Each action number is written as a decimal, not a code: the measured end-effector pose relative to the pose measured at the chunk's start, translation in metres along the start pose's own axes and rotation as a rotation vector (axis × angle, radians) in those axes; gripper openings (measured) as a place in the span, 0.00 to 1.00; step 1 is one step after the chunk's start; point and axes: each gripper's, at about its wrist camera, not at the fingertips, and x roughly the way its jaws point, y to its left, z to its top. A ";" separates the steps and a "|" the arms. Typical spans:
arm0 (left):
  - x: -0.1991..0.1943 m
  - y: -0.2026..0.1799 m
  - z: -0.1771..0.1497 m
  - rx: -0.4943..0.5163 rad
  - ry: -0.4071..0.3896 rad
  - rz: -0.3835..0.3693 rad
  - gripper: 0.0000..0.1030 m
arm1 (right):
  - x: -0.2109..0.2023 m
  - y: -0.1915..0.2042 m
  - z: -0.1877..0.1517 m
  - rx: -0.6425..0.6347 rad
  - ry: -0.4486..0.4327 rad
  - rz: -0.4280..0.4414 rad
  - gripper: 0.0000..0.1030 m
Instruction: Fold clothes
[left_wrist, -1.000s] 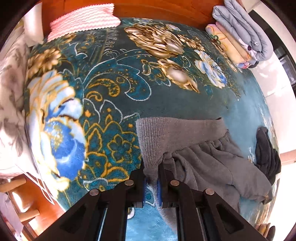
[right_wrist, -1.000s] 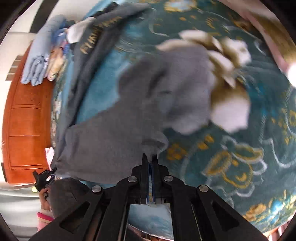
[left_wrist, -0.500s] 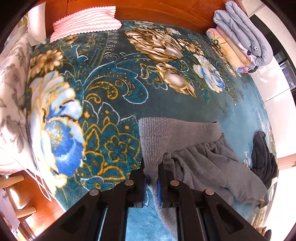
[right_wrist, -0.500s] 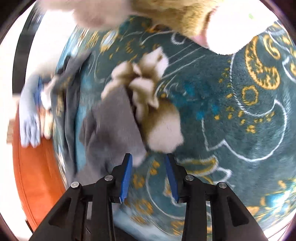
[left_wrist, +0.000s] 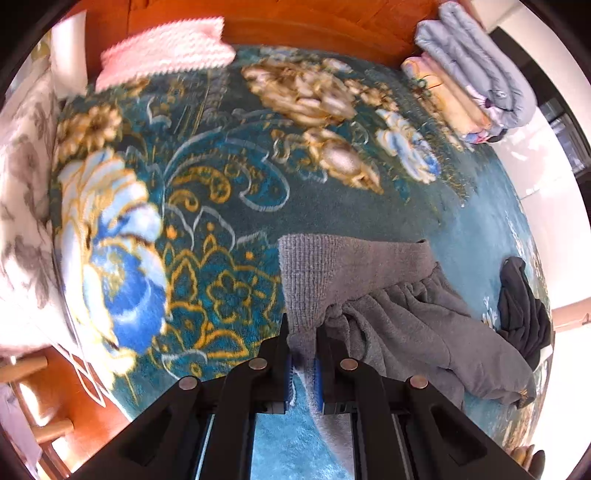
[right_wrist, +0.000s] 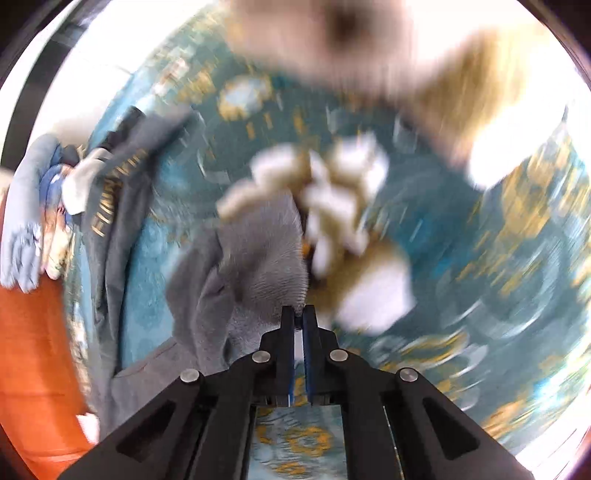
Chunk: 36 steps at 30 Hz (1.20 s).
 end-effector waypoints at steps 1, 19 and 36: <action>-0.001 -0.001 0.001 0.009 -0.008 0.004 0.09 | -0.015 -0.005 0.006 -0.028 -0.030 -0.017 0.03; 0.009 -0.007 0.001 0.038 0.108 0.033 0.13 | -0.036 -0.057 -0.007 -0.191 -0.041 -0.078 0.08; -0.015 -0.066 0.005 0.007 0.082 0.003 0.54 | -0.017 0.041 0.030 -0.218 0.035 0.332 0.41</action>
